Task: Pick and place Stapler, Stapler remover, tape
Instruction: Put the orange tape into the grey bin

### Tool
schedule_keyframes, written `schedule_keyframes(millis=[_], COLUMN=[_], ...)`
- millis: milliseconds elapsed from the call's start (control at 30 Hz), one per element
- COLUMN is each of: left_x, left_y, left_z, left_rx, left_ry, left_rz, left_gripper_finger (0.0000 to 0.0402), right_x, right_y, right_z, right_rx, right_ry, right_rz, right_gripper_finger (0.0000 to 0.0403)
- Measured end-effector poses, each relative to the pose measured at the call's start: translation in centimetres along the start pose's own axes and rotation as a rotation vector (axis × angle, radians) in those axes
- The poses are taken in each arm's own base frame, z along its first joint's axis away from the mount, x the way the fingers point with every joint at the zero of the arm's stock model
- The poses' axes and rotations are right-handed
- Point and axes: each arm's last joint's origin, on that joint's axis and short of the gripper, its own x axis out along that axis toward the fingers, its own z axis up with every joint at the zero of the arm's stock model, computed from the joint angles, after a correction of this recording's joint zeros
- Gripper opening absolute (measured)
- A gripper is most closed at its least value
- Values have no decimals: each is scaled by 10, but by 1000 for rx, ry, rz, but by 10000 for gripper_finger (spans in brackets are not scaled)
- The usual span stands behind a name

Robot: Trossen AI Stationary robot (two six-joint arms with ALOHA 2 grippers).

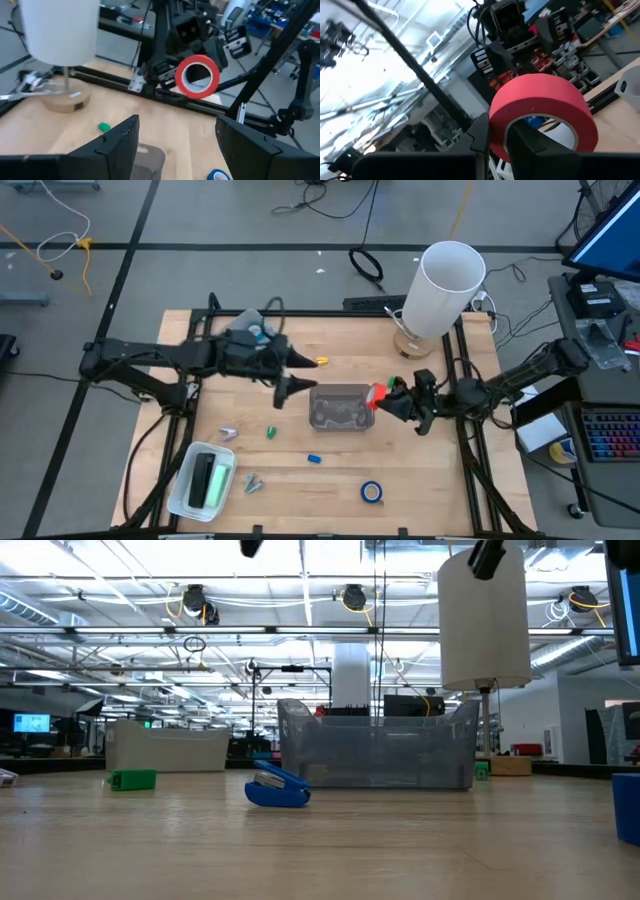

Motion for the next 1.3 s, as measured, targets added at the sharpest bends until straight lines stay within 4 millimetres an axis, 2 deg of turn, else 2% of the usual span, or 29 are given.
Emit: schedule_keyframes(millis=[300,567,900,1300], left_x=[50,77,94,98], left_y=[-2,-3,0,3], left_z=[-25,-44,-57,-63], left_rx=[-95,-149,-240,-271], left_ry=[27,36,50,78], left_rz=[-21,-37,-30,-14], left_gripper_finger=[257,257,257,256], right_x=[11,16,26,54], right_y=[-27,-53,-77,-80], right_z=[4,9,10,13], right_rx=[-79,-80,13,27], right_ry=[55,118,207,290], right_rz=[-40,-110,-96,-28], right_gripper_finger=[30,30,30,30])
